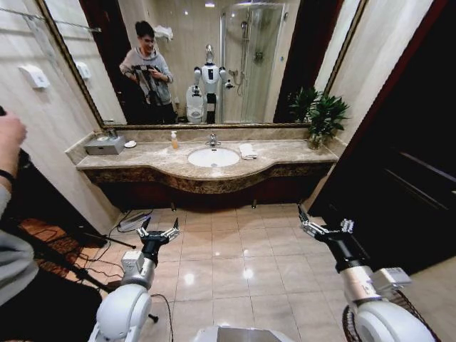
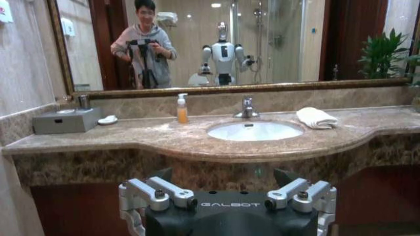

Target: Pick up the towel from the sink counter and wipe the mirror surface.

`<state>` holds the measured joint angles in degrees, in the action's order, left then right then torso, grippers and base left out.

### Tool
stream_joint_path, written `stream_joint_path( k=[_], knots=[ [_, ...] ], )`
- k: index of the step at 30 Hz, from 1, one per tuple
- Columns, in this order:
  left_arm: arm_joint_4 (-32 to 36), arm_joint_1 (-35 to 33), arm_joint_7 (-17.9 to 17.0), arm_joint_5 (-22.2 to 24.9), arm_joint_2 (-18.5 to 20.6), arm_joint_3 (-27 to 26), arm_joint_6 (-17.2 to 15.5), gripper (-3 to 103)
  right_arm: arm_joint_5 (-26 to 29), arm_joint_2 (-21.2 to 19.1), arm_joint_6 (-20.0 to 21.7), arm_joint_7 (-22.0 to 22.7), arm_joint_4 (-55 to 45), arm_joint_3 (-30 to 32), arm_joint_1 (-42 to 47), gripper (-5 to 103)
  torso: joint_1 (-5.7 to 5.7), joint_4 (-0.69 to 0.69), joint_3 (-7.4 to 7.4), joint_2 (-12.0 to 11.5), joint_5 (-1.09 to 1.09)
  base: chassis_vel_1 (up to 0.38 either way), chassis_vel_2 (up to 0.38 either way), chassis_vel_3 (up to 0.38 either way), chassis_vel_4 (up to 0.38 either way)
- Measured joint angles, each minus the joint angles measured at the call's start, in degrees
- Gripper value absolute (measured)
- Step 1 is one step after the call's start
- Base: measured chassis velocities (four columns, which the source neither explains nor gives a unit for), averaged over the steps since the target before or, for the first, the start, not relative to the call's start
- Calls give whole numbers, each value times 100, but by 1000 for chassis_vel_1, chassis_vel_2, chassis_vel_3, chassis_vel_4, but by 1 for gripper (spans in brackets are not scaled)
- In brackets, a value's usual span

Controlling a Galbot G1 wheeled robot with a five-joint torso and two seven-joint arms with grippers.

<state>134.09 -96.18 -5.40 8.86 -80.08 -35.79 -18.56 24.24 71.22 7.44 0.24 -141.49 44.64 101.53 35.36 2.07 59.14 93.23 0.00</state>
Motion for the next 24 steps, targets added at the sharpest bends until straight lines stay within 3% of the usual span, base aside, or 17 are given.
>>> stream_joint_path(
  k=[24],
  knots=[
    [0, 0, 0, 0, 0, 0, 0, 100, 0, 0, 0, 0, 0, 0, 0, 100, 0, 0, 0, -1, 0, 0, 0, 0, 0]
  ],
)
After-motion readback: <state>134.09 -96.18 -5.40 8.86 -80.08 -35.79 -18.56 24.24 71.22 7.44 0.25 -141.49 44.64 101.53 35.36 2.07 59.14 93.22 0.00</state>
